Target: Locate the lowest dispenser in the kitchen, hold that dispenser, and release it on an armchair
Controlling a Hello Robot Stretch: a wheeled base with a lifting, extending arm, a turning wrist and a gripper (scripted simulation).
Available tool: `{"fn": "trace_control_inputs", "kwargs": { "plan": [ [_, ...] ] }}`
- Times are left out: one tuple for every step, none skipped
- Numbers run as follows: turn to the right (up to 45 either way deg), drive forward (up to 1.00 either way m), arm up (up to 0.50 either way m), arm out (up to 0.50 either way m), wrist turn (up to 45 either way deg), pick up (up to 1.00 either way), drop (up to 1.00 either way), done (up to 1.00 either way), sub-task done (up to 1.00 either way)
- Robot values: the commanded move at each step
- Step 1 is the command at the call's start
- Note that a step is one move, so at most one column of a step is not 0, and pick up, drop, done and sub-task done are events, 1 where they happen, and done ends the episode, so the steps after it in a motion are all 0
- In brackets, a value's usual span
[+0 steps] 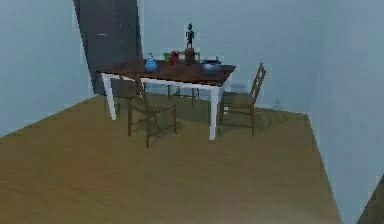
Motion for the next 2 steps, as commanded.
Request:
{"fn": "trace_control_inputs", "kwargs": {
  "plan": [
    [39.0,0.00,0.00,0.00,0.0,0.00,0.00,0.00,0.00],
    [0.0,0.05,0.00,0.00,0.0,0.00,0.00,0.00,0.00]
  ]
}}
